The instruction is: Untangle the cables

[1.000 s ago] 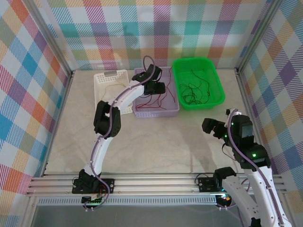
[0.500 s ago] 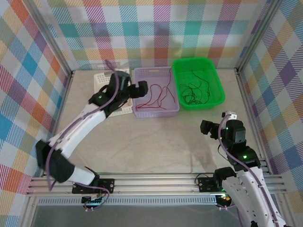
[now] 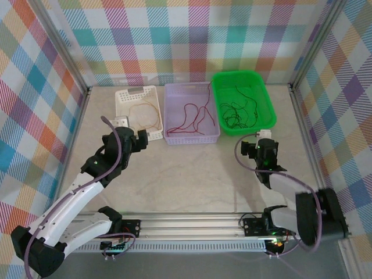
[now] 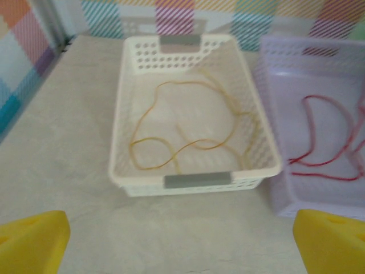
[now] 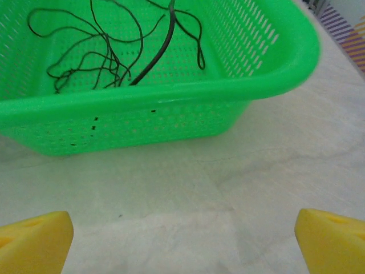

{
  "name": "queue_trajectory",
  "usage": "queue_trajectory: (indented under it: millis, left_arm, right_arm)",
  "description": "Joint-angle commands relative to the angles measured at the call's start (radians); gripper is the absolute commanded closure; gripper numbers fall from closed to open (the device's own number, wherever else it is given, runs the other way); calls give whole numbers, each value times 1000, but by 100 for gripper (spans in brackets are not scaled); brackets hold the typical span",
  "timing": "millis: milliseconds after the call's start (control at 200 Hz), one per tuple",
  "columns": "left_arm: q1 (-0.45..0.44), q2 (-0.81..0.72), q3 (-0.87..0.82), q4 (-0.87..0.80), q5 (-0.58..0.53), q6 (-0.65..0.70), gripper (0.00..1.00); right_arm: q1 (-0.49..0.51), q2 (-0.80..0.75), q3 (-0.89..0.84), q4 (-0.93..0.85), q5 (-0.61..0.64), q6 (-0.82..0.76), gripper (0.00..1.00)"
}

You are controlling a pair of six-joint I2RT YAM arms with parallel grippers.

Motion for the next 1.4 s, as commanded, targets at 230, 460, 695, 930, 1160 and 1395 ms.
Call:
queue_trajectory:
  millis: [230,460,695,930,1160,1395]
  left_arm:
    - [114,-73,-209,88,-99,35,0]
    - [263,28,-295,350,-101,25,0]
    - [368,310,-382,795,57,206,0]
    - [393,511,-367,1017,186,216,0]
    - [426,675,-428,1310,354,243,0]
    - [423,658,-432,1286,350,245,0]
  right_arm:
    - [-101,254,3,453,-135,11,0]
    - [-132,266,45,382,-169,34,0]
    - [-131,262,38,388,-174,33,0]
    - [-131,262,35,396,-179,30,0]
    - [-130,261,29,408,-191,23,0]
    - [-130,263,50,370,-183,28,0]
